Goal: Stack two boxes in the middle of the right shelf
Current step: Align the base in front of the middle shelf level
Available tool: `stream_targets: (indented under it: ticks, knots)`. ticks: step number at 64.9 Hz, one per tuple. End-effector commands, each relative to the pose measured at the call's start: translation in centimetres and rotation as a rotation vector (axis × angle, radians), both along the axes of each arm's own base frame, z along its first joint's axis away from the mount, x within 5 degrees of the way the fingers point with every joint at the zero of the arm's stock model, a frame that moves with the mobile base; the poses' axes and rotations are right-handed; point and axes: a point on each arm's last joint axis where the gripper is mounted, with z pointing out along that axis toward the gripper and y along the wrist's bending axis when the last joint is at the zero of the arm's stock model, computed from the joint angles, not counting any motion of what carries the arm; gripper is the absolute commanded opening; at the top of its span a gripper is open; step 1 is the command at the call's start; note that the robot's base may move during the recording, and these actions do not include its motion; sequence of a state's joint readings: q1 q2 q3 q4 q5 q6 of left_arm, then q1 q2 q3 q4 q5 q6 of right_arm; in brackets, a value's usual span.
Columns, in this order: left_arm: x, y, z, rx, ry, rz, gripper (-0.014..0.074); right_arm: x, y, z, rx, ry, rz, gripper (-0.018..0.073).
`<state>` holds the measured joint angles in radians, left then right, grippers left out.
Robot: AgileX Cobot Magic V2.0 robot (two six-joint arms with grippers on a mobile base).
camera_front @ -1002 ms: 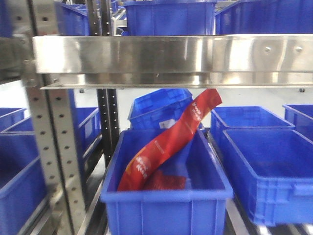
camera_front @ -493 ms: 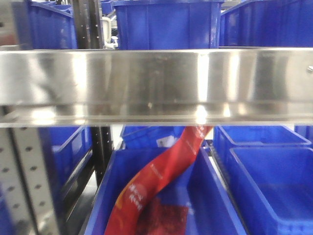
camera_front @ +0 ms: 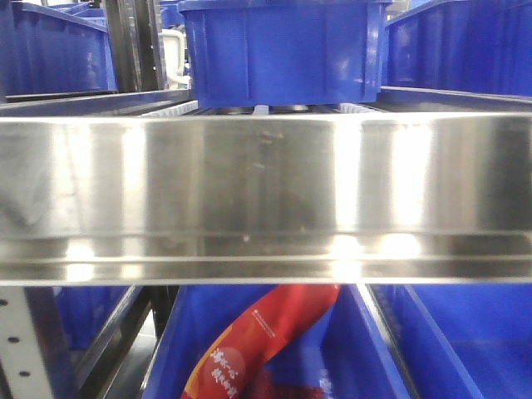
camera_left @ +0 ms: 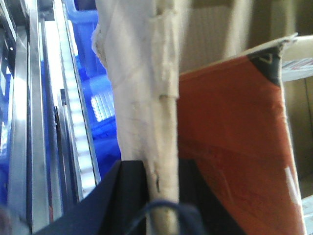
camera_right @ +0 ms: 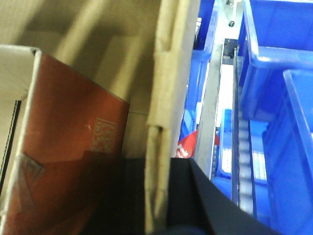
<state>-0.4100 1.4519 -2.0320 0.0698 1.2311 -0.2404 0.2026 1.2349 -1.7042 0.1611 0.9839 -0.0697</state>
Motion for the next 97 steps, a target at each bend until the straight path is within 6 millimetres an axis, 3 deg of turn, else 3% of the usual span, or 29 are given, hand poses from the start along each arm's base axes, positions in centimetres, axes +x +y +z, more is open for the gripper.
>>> stream_targets:
  ticks: [1,97]
  knots:
    - [-0.65,0.66,1.13,-0.003,-0.066,0.022,-0.0111,-0.16,-0.63,0.96,-0.033,-0.087,-0.034,-0.0153]
    - [-0.63,0.66,0.93,0.004,-0.048,0.023,-0.0111,-0.18,-0.57,0.98,-0.025,-0.087,-0.029,-0.0153]
